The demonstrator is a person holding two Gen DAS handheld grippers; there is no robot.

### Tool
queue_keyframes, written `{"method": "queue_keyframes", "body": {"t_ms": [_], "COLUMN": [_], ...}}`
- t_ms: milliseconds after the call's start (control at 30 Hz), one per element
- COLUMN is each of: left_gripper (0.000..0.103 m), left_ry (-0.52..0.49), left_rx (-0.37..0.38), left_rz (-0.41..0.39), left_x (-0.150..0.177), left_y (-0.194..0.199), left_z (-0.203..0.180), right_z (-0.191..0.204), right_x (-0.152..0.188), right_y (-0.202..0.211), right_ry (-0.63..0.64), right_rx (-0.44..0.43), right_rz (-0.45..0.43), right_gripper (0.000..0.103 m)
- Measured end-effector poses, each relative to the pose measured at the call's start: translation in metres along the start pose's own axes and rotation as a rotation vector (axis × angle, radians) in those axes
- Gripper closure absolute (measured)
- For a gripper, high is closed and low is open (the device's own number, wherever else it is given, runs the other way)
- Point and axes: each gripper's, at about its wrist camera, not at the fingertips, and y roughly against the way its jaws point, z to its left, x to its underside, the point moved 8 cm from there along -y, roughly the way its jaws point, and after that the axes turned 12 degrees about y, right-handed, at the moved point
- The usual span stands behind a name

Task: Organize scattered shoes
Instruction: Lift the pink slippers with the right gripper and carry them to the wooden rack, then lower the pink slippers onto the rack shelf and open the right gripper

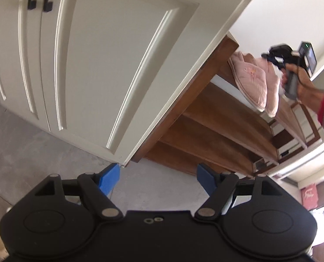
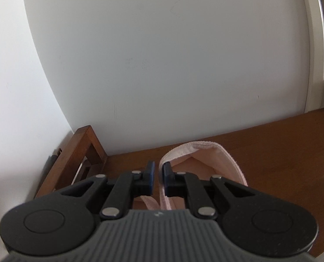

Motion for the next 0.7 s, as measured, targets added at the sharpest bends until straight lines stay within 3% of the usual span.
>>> {"method": "queue_keyframes", "body": {"t_ms": [67,167,233,300,433,533,700], "left_gripper": [0.026,0.026,0.026,0.026,0.026,0.026,0.026], "left_ry": [0.02,0.018,-0.007,-0.042,-0.104,-0.172,-0.259], "left_rx": [-0.01,0.008,0.035,0.05,0.088,0.113,0.164], "left_rz": [0.003,0.028,0.035,0.035,0.021,-0.006,-0.049], "left_x": [-0.001,-0.002,-0.001,-0.002,-0.013,-0.024,-0.041], "left_y": [-0.002,-0.002,0.0,-0.001,-0.006,-0.009,-0.014], "left_z": [0.004,0.0,-0.009,-0.021,-0.052,-0.082,-0.132], "right_z": [0.004,0.008,0.017,0.029,0.051,0.045,0.046], "right_x": [0.009,0.02,0.028,0.046,0.11,0.17,0.186], "right_y": [0.016,0.054,0.083,0.099,0.109,0.114,0.107], "right_ry": [0.069,0.194,0.248,0.321,0.381,0.38,0.368], "right_rx": [-0.007,0.012,-0.047,-0.098,-0.144,-0.166,-0.145], "right_rz": [0.044,0.015,0.006,0.078,0.206,0.267,0.281], "right_gripper": [0.089,0.086,0.086,0.086,0.086,0.086,0.084]}}
